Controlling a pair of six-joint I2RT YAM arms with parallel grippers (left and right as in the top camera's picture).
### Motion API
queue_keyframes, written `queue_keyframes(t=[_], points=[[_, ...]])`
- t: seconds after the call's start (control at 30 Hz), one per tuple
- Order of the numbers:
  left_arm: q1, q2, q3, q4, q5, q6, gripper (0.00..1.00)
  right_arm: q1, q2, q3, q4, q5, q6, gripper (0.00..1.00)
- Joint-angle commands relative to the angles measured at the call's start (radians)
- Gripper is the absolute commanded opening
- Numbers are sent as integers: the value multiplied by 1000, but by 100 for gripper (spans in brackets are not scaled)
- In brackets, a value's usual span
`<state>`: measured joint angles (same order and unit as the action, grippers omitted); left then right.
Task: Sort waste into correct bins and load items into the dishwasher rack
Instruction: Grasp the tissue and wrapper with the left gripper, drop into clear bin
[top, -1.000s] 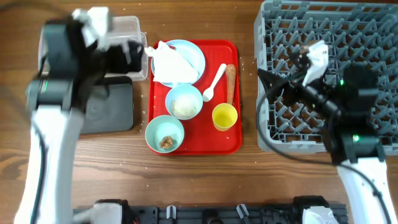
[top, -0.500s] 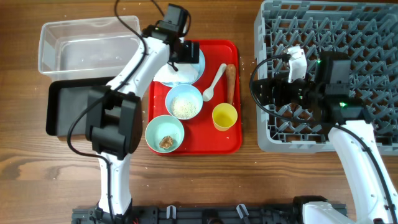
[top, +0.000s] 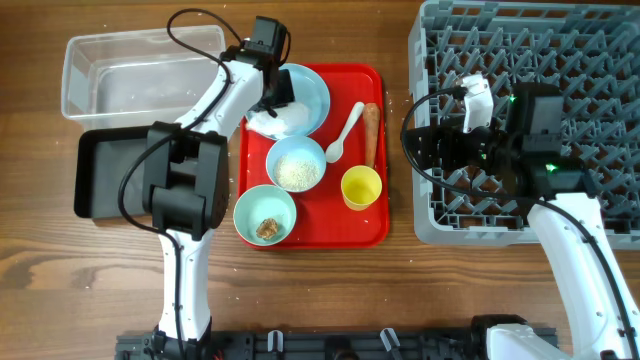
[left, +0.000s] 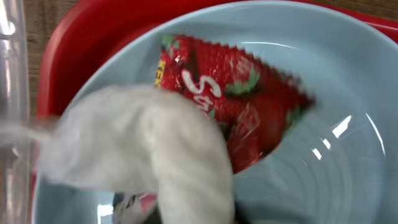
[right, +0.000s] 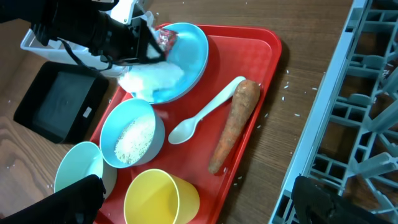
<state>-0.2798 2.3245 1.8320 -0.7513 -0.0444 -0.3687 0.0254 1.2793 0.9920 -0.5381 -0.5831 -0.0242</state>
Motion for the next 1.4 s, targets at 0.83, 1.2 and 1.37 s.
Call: queue_keyframes(t=[0.83,1.2,1.37], points=[[422,-169,125,-12,-122,-18,95,-1,8,16,6,9,2,100],[407,-346,164,-41,-3,160,88,0,8,16,10,9,2,100],[395,-184,164,-49,-51,-83,37,0,8,16,9,9,2,100]])
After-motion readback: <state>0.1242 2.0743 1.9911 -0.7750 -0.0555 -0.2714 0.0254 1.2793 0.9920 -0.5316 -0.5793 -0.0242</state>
